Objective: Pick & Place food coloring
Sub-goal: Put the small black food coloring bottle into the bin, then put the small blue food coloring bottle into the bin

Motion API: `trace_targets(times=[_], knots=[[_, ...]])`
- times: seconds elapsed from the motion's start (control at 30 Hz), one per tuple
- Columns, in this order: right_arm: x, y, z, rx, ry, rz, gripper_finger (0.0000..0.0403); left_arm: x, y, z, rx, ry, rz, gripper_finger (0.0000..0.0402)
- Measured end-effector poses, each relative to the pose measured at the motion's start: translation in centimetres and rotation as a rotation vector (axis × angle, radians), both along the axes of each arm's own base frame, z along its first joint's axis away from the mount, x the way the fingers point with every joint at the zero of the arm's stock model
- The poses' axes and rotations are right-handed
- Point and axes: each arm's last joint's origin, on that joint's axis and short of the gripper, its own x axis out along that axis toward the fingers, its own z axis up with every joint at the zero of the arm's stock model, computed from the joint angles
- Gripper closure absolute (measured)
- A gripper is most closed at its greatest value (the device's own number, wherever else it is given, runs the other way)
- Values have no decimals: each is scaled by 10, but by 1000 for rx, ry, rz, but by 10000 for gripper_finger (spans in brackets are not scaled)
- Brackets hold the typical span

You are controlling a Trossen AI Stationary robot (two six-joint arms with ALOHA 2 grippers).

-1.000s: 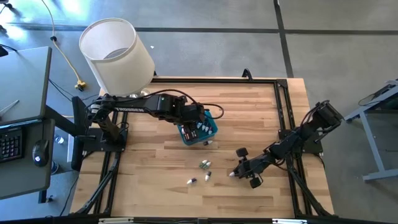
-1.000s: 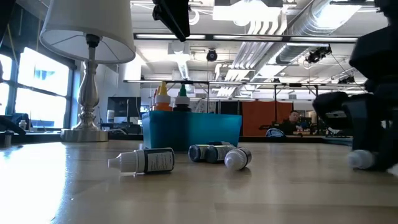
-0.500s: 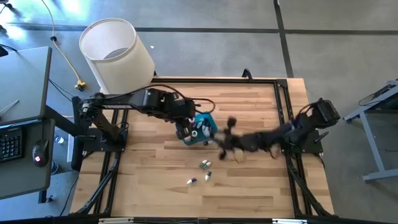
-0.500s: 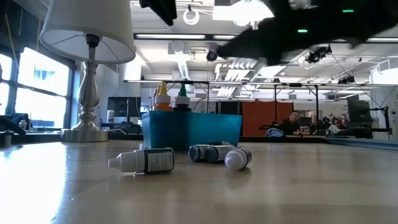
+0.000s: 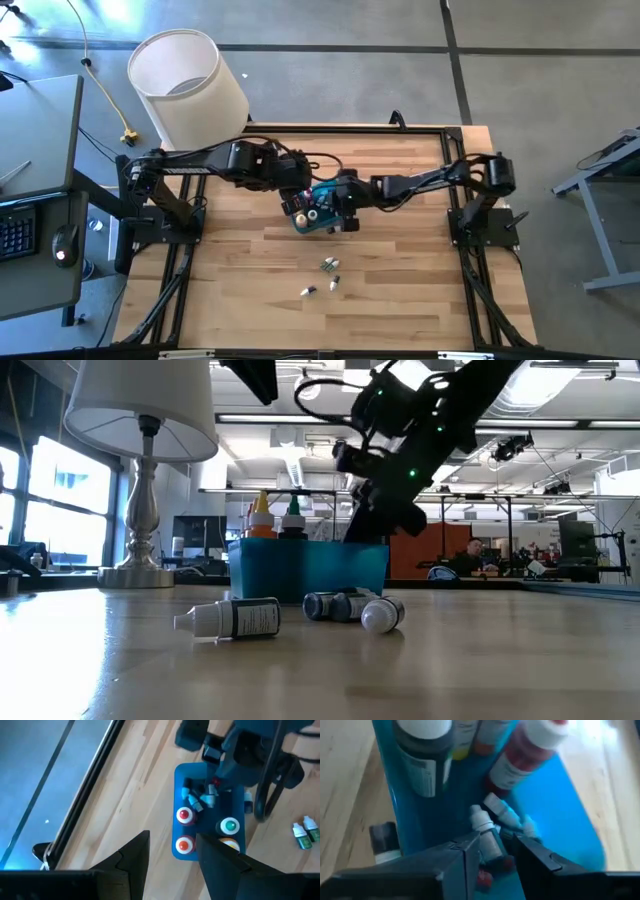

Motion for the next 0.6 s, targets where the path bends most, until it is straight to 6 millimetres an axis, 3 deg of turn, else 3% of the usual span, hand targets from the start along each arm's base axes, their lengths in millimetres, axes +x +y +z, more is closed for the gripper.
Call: trace_targets(times=[0.17,0.3,0.47,0.6], knots=[[3,-3,-2,-58,15,3,270,-2,-1,-1,-7,22,-3,245],[-4,6,22,-143,-19,-36,262,-5,-14,-3,-25,53,-42,245],[-25,28,65,-202,-71,52,261,-19,-47,-4,28,74,-3,245],[-49,36,94,-177,-105,50,261,-37,-90,-14,124,-7,71,245]])
